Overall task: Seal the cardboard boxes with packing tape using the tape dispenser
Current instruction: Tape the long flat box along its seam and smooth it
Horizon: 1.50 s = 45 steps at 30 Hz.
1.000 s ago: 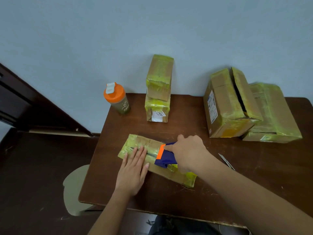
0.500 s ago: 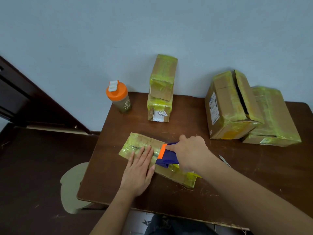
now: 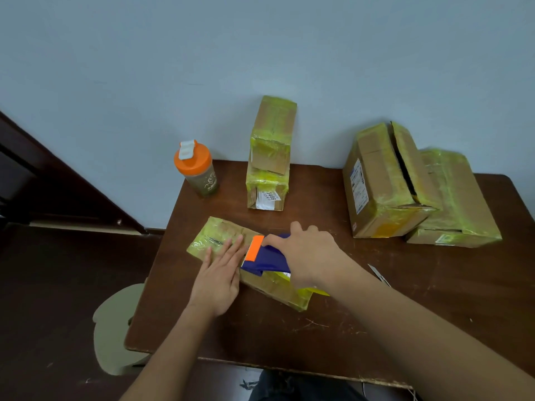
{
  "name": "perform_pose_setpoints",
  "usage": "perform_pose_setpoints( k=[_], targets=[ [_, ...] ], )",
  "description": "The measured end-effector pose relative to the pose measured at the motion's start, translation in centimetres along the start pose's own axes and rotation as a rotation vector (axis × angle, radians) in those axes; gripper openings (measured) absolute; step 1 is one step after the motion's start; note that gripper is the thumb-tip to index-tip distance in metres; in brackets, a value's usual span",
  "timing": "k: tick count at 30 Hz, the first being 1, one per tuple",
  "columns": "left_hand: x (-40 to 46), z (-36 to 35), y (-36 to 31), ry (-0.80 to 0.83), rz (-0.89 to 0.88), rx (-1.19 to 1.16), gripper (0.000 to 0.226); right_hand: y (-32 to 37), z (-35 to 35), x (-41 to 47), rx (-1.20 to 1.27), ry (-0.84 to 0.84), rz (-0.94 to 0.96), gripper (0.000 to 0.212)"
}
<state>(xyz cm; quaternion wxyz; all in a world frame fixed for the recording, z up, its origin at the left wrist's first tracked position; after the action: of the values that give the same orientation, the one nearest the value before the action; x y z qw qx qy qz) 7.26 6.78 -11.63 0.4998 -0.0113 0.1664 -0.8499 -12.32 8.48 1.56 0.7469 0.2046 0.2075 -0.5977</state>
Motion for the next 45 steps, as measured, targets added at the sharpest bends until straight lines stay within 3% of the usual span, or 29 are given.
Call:
perform_pose_setpoints(
  k=[9,27,30,34,39,45],
  targets=[
    [-0.4,-0.2,-0.8,-0.023,0.07,-0.172,0.057,-1.2,0.0,-0.9,0.017,-0.035,0.041,0.075],
    [-0.3,-0.1,-0.7,0.014,0.063,-0.148,0.062,-3.2,-2.0,-4.0,-0.045,-0.02,0.045,0.083],
    [-0.4,-0.1,-1.2,-0.046,0.086,-0.142,0.067,-3.5,-2.3,-4.0,-0.037,-0.061,0.036,0.081],
    [-0.9,-0.5,-3.6,-0.162,0.055,-0.187,0.055,-3.7,-2.5,-4.1,-0.044,-0.07,0.029,0.076],
    [-0.7,-1.4,-3.3,-0.104,0.093,-0.087,0.05,-3.2,-2.4,-3.7,-0.056,-0.076,0.013,0.077],
    [-1.8,-1.9,-4.1,-0.079,-0.057,-0.143,0.067,-2.3,-2.2,-3.1,-0.109,-0.062,0.014,0.075]
  ],
)
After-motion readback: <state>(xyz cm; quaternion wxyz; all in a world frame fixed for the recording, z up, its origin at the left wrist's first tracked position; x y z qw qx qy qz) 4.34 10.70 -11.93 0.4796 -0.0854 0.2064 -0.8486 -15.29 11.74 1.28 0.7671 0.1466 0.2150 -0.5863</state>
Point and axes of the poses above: each hand's wrist, its own x-axis towards the middle knuckle, its own z-axis out of the back of the hand, y = z × x, the point moved 2 cm from there along x, towards the middle knuckle
